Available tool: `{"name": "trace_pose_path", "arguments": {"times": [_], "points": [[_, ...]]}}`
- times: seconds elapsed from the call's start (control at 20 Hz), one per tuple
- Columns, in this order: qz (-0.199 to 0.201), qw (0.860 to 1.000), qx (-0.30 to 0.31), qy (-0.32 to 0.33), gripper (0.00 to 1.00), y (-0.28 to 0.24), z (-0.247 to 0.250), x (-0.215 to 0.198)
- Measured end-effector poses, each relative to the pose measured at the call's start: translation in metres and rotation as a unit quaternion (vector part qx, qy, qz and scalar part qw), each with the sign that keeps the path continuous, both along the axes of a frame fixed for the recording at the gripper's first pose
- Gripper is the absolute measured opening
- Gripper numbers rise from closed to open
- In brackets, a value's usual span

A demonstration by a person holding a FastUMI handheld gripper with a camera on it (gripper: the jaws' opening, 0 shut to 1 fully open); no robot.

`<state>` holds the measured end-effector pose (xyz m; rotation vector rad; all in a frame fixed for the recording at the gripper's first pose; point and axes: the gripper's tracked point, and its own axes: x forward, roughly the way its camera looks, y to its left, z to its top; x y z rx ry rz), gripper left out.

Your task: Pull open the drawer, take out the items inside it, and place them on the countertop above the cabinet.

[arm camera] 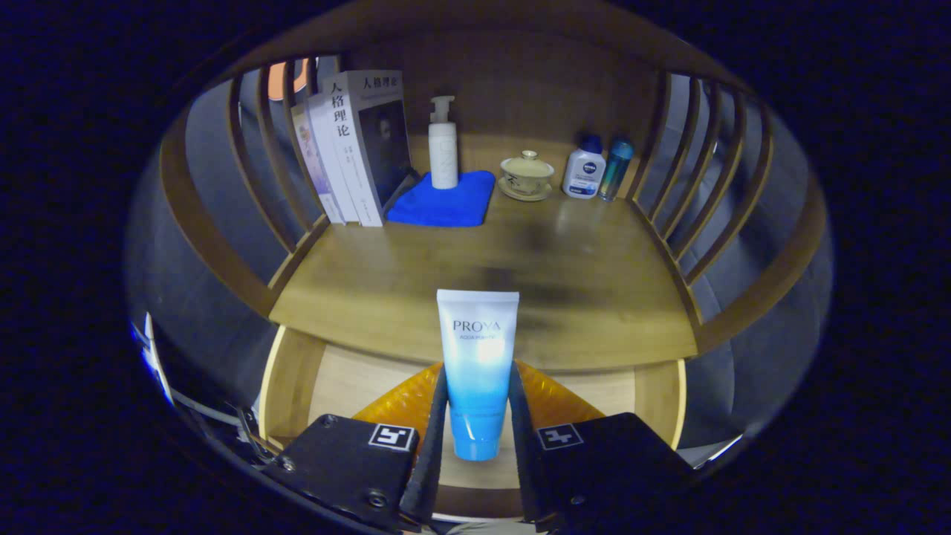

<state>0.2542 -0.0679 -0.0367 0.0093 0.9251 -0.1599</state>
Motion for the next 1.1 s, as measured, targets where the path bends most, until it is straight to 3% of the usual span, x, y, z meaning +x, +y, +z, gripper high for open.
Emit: {"name": "trace_pose_path", "arguments": {"times": [0.35,0.65,0.9,1.1], "points": [[-0.017,0.998,-0.036,-0.044,0.46,-0.014,0.006,0.067],[-0.038,0.996,-0.053,-0.054,0.46,-0.027,-0.021,0.106],[-0.05,0.996,-0.055,-0.042,0.53,-0.03,-0.039,0.111],[-0.049,0.997,-0.036,-0.054,0.56,-0.021,-0.026,0.1]]}}
